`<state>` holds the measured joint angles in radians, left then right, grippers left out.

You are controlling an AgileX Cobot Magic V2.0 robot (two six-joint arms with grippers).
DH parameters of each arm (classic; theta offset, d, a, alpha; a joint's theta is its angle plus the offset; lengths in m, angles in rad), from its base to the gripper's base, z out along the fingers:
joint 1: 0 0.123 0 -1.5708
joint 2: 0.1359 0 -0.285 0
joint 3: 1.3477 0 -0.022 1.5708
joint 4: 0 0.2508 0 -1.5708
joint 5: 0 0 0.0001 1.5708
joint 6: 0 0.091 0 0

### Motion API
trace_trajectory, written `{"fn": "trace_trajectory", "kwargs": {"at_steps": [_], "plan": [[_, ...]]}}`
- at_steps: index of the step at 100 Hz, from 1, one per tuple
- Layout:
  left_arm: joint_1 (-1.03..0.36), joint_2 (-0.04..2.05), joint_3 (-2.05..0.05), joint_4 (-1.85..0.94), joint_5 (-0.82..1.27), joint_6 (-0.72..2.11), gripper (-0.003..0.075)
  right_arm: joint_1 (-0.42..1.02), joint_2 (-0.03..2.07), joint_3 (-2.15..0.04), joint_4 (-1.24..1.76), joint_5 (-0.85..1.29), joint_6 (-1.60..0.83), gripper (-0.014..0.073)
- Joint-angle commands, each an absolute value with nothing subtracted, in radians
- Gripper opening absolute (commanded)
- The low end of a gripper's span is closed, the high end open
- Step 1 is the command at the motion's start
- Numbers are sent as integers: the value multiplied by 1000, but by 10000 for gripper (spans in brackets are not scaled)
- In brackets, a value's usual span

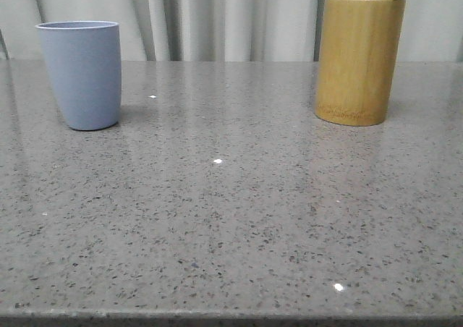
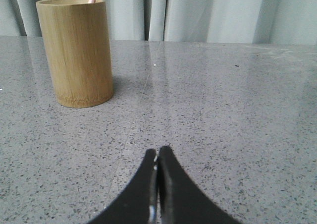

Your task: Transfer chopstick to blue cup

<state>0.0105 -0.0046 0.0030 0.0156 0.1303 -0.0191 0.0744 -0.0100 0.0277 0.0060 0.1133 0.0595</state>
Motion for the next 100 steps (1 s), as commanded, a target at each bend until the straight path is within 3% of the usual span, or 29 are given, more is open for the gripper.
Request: {"fn": "trace_trajectory", "kwargs": {"at_steps": [1, 100], "plan": [[12, -39, 11, 8, 47, -21, -19, 69, -31, 28, 0, 42, 58, -60], [12, -39, 11, 8, 22, -21, -19, 69, -31, 28, 0, 25, 58, -60]]}}
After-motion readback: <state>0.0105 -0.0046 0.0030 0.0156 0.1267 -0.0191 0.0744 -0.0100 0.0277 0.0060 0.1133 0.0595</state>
